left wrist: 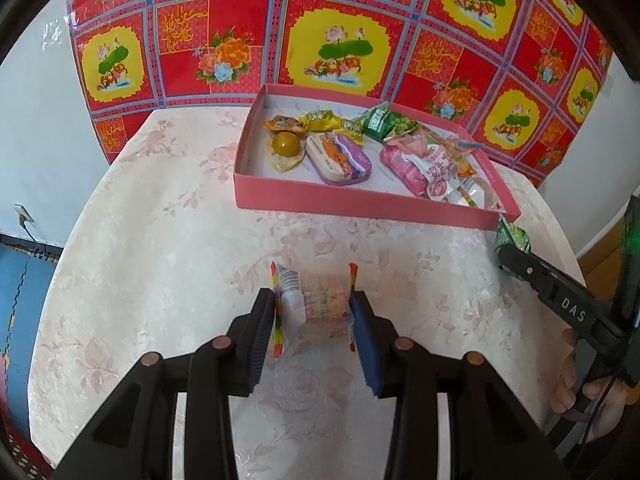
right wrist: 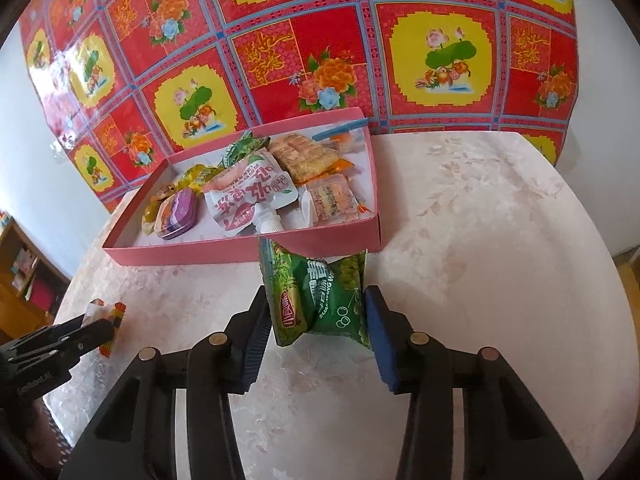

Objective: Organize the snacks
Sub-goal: 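Grasp the green pea bag with the right tool, then carry the rainbow-stick packet and green pea bag over the tray with both tools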

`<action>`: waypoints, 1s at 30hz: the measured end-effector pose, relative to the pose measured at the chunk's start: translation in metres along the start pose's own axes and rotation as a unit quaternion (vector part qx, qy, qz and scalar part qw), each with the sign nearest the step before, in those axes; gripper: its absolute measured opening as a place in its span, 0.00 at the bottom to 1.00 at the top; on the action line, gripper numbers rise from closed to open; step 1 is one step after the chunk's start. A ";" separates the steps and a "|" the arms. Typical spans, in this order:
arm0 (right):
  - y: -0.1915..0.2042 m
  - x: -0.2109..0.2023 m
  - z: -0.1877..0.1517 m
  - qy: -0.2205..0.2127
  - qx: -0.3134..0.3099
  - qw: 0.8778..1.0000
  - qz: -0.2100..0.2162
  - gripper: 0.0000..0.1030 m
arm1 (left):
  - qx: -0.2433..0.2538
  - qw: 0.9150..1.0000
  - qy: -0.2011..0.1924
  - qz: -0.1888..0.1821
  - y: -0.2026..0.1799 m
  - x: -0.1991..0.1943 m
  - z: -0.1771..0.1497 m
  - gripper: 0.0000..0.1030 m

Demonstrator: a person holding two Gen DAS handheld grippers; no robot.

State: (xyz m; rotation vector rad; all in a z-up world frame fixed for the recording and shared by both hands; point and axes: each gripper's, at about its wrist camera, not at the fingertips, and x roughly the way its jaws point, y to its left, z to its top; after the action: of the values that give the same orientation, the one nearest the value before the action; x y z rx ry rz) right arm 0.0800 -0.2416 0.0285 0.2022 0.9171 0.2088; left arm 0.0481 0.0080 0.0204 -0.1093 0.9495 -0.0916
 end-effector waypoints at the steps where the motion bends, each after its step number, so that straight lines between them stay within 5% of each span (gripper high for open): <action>1: -0.001 -0.001 0.000 0.000 0.002 1.000 0.001 0.45 | 0.001 1.000 -0.002 0.000 0.000 -0.001 0.000 0.40; 30: 0.023 -0.011 0.035 -0.028 -0.025 0.999 0.022 0.44 | 0.026 0.998 -0.058 -0.012 -0.008 0.002 0.069 0.40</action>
State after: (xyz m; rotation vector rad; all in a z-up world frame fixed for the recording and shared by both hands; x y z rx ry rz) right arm 0.0991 -0.2250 0.0636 0.1805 0.8506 0.2655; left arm 0.1051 0.0033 0.0599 -0.0778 0.8288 -0.1304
